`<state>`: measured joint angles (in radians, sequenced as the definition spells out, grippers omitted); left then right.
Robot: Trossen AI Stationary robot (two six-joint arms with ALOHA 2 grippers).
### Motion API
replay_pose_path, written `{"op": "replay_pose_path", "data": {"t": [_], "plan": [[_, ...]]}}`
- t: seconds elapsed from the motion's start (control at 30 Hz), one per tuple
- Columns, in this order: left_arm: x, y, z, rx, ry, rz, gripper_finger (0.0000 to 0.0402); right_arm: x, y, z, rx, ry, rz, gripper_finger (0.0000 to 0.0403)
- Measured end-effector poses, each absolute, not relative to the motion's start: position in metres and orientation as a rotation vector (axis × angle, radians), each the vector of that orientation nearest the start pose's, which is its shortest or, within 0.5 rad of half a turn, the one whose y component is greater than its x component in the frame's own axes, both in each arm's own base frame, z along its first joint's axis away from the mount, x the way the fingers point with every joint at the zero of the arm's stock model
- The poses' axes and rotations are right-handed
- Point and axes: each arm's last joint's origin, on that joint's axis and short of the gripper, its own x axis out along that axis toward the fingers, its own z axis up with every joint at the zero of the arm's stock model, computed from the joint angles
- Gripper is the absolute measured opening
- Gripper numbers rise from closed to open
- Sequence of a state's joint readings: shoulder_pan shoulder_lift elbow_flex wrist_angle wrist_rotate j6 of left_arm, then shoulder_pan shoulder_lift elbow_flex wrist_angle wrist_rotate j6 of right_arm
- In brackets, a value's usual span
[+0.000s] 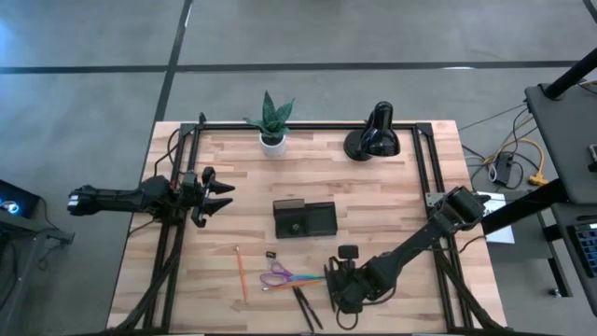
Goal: Pick and place office supplies into organizer
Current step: Put the right binder clip into the desk organizer
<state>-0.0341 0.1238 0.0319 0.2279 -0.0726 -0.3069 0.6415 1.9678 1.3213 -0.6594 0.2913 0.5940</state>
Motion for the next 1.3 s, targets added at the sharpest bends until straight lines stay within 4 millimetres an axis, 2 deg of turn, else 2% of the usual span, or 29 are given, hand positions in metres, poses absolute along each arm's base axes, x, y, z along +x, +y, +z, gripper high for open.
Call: {"op": "replay_pose_path", "data": {"t": [0.43,0.8,1.07,1.3], "plan": [[0.103,-0.001,0.186,-0.314,-0.141,0.017,0.0182,0.314,0.209,0.150,-0.084,1.177,-0.078,0.0126],[0.103,-0.001,0.186,-0.314,-0.141,0.017,0.0182,0.316,0.205,0.150,-0.044,1.211,-0.055,0.0062],[0.103,-0.001,0.186,-0.314,-0.141,0.017,0.0182,0.323,0.193,0.150,-0.001,1.219,-0.083,0.0018],[0.103,-0.001,0.186,-0.314,-0.140,0.017,0.0182,0.332,0.181,0.156,0.089,1.213,-0.152,0.0009]]}}
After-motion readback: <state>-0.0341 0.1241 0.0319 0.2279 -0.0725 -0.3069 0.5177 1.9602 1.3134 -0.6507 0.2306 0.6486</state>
